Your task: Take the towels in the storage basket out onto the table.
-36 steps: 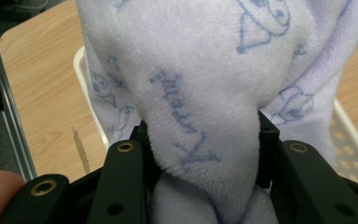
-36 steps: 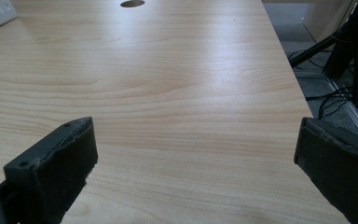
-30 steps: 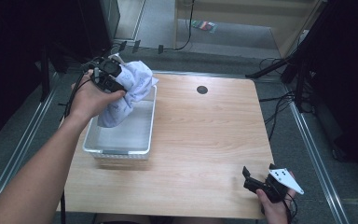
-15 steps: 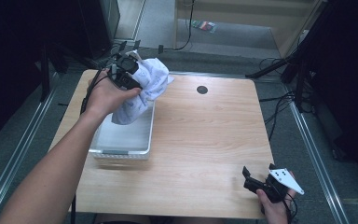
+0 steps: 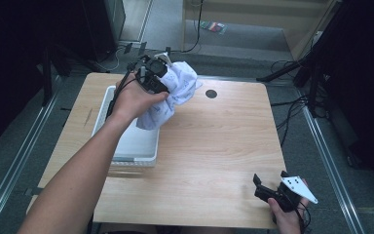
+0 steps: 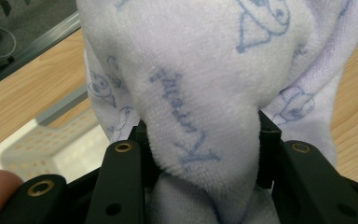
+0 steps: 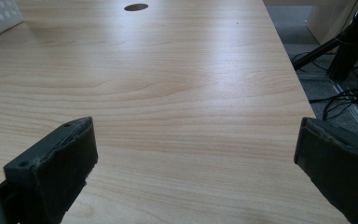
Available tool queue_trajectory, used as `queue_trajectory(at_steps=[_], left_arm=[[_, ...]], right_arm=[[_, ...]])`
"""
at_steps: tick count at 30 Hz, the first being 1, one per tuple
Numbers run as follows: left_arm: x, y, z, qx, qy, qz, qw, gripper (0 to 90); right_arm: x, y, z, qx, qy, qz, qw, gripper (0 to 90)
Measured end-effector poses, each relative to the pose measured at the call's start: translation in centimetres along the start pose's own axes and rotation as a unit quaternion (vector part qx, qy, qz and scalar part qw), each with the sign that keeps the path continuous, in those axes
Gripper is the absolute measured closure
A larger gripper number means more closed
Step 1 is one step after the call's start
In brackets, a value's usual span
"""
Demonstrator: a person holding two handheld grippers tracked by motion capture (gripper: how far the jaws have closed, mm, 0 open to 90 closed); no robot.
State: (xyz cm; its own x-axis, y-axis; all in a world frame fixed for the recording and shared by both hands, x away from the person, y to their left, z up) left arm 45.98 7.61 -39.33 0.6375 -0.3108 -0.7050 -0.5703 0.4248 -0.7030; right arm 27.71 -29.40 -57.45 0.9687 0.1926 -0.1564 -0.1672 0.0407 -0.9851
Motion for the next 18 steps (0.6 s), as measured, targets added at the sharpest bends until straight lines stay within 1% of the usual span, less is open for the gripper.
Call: queue_trajectory(at_steps=[2, 8, 11, 13, 15, 18], left_arm=[[0.3, -0.2, -0.6, 0.001, 0.004, 0.000, 1.0000, 59.2], [1.4, -0.9, -2.6, 0.011, 0.019, 0.000, 0.9998, 59.0], [1.8, -1.1, -3.3, 0.011, 0.023, -0.002, 0.9997, 59.0], [2.0, -1.3, -3.6, 0.015, 0.026, -0.003, 0.9995, 58.9], [2.3, -1.4, -4.0, 0.014, 0.030, -0.005, 0.9994, 58.9], [2.8, -1.5, -4.8, 0.012, 0.036, -0.007, 0.9993, 58.7]], right_arm=[[0.0, 0.0, 0.0, 0.001, 0.001, 0.001, 1.0000, 0.0], [0.0, 0.0, 0.0, 0.005, 0.000, 0.004, 1.0000, 0.0], [0.0, 0.0, 0.0, 0.006, -0.002, 0.003, 1.0000, 0.0], [0.0, 0.0, 0.0, 0.007, -0.002, 0.002, 1.0000, 0.0], [0.0, 0.0, 0.0, 0.002, -0.002, -0.001, 1.0000, 0.0], [0.0, 0.0, 0.1, 0.002, -0.001, 0.000, 1.0000, 0.0]])
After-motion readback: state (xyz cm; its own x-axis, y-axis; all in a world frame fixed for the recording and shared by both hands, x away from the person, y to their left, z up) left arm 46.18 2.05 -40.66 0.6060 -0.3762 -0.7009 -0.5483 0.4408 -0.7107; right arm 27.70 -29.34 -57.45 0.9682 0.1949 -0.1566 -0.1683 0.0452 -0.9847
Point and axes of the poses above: each handheld gripper's, and its own axes: x roughly forward along the jaws, y roughly out of its underside, z roughly to its left, the point moved 7 cm from there along x, roughly forward along the jaws, and after that the axes turned 15 degrees about -z, right-handed, at the moved point
